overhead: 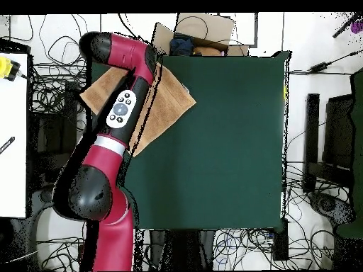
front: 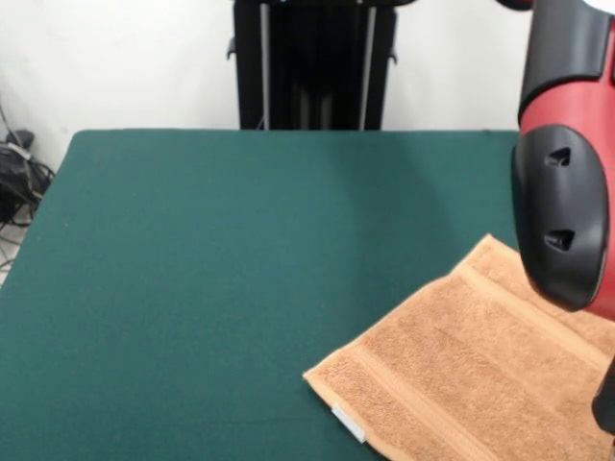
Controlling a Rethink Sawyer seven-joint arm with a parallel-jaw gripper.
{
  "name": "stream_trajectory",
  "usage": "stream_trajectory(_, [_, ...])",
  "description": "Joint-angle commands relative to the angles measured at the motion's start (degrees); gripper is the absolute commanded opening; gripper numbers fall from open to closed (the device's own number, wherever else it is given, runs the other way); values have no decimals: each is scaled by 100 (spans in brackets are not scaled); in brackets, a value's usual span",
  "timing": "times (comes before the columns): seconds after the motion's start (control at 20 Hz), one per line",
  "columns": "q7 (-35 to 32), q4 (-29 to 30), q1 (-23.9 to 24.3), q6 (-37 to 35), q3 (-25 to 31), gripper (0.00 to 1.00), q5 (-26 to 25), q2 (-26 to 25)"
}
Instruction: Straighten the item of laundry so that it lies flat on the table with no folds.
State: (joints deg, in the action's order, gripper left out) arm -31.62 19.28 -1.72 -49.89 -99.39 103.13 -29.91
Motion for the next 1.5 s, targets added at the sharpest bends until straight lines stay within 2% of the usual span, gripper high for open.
stream_trajectory(0.05, [-1530,760,-680,-338,1349,100,-903,-154])
stream_trajectory(0.1, [-1970,1033,-802,-819,1361,100,-1064,-105])
stream_trajectory(0.2, [-2008,1967,-1387,-802,2082,100,-1109,44])
stream_trajectory(0.3, [-1423,2987,-2024,-328,2947,100,-920,244])
stream_trajectory(0.4, [-1146,3744,-2427,-583,3539,100,-856,434])
stream_trajectory(0.45, [-1282,3944,-2500,-942,3708,100,-940,490])
stream_trajectory(0.5, [-1105,4121,-2581,-993,3967,100,-911,556])
stream_trajectory(0.6, [-1098,4339,-2606,-1413,4261,100,-1164,586])
stream_trajectory(0.65, [-1302,4377,-2567,-1678,4281,100,-1447,576])
stream_trajectory(0.75, [-1495,4456,-2558,-1654,4413,100,-1676,576])
stream_trajectory(0.85, [-1315,4527,-2583,-1147,4738,100,-1514,633])
stream_trajectory(1.1, [371,4963,-2848,563,5823,100,-73,851])
stream_trajectory(1.35, [882,5086,-2890,985,6163,100,281,978])
stream_trajectory(1.5, [799,5103,-2855,1080,6245,100,174,1029])
